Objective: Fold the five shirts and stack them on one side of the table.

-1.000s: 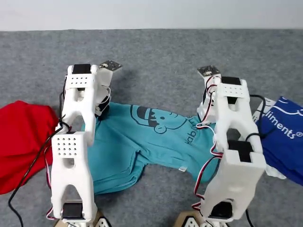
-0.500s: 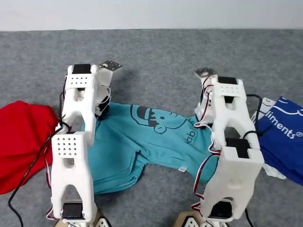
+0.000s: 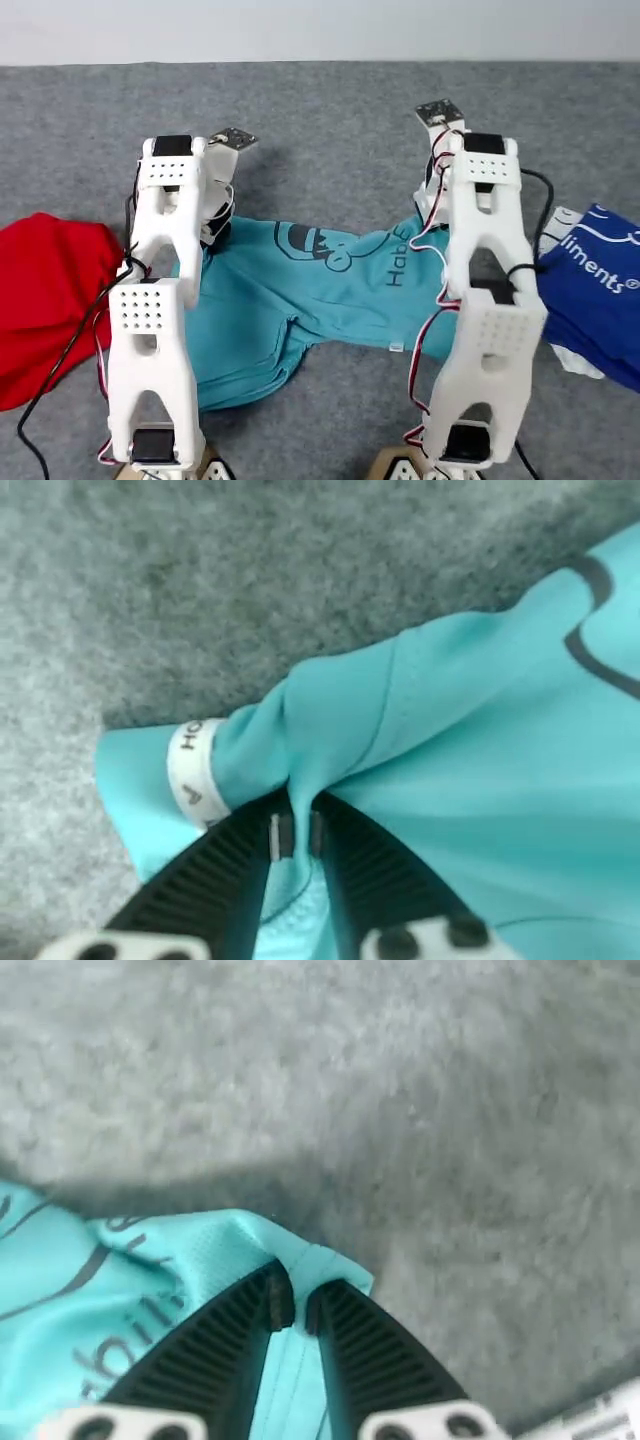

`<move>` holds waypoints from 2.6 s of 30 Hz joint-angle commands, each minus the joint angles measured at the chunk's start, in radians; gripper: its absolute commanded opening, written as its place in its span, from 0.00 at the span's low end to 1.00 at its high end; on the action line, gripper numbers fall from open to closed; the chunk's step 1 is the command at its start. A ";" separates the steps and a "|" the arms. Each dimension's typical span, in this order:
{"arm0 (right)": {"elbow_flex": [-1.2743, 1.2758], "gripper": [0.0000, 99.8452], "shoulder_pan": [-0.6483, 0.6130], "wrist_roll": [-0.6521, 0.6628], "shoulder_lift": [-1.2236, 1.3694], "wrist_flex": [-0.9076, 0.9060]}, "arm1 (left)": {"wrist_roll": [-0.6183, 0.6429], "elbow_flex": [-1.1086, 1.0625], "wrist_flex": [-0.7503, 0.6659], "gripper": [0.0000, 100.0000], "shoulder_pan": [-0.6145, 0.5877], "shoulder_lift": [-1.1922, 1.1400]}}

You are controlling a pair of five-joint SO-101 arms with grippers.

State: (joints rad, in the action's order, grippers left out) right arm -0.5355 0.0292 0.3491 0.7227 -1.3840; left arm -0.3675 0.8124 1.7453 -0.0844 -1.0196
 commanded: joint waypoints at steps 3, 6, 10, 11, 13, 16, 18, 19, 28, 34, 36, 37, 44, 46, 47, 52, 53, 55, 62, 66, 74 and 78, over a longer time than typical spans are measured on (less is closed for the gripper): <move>-0.278 0.03 0.010 -0.003 0.116 -0.073 | 0.006 0.015 0.008 0.01 -0.029 -0.031; -0.399 0.08 0.007 -0.008 0.159 -0.217 | 0.005 0.015 0.008 0.01 -0.029 -0.031; -0.517 0.10 0.012 -0.005 0.191 -0.401 | 0.003 0.015 0.008 0.01 -0.029 -0.031; -0.528 0.10 0.012 -0.005 0.191 -0.417 | 0.003 0.015 0.008 0.01 -0.029 -0.031; -0.511 0.10 0.015 -0.006 0.168 -0.417 | 0.003 0.015 0.008 0.01 -0.029 -0.031; -0.437 0.10 0.004 -0.006 0.105 -0.415 | 0.003 0.015 0.008 0.01 -0.029 -0.031; -0.364 0.10 -0.005 -0.006 0.064 -0.415 | 0.003 0.015 0.008 0.01 -0.029 -0.031; -0.322 0.10 -0.005 -0.008 0.047 -0.415 | 0.003 0.015 0.008 0.01 -0.029 -0.031; -0.141 0.10 -0.012 -0.020 0.028 -0.407 | 0.003 0.015 0.008 0.01 -0.029 -0.031; -0.143 0.10 -0.012 -0.041 0.148 -0.397 | 0.003 0.015 0.008 0.01 -0.029 -0.031; -0.144 0.09 -0.012 -0.041 0.166 -0.397 | 0.005 0.015 0.008 0.01 -0.029 -0.031; -0.144 0.07 -0.012 -0.040 0.165 -0.397 | 0.005 0.015 0.008 0.01 -0.029 -0.031; -0.207 0.01 -0.010 -0.038 0.073 -0.403 | 0.005 0.015 0.008 0.01 -0.029 -0.031; -0.235 0.01 -0.008 -0.037 0.041 -0.404 | 0.005 0.015 0.008 0.01 -0.029 -0.031; -0.247 0.01 -0.008 -0.037 0.022 -0.404 | 0.005 0.015 0.008 0.01 -0.029 -0.031; -0.319 0.01 -0.012 -0.037 -0.035 -0.395 | 0.005 0.015 0.008 0.01 -0.029 -0.031; -0.344 0.01 -0.012 -0.037 -0.035 -0.395 | 0.005 0.015 0.008 0.01 -0.029 -0.031; -0.388 0.01 -0.012 -0.037 -0.031 -0.381 | 0.005 0.015 0.008 0.01 -0.028 -0.031; -0.397 0.05 -0.027 -0.041 0.061 -0.418 | 0.003 0.015 0.008 0.01 -0.028 -0.031; -0.310 0.12 -0.041 -0.046 0.082 -0.414 | 0.003 0.015 0.008 0.01 -0.028 -0.031; -0.256 0.13 -0.093 -0.075 0.137 -0.403 | 0.003 0.015 0.008 0.01 -0.028 -0.031; -0.256 0.13 -0.084 -0.074 0.228 -0.403 | 0.003 0.015 0.008 0.01 -0.028 -0.031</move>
State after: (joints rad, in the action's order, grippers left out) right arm -0.7841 -0.0506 0.2862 0.9283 -1.7568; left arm -0.3675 0.8124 1.7453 -0.0844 -1.0242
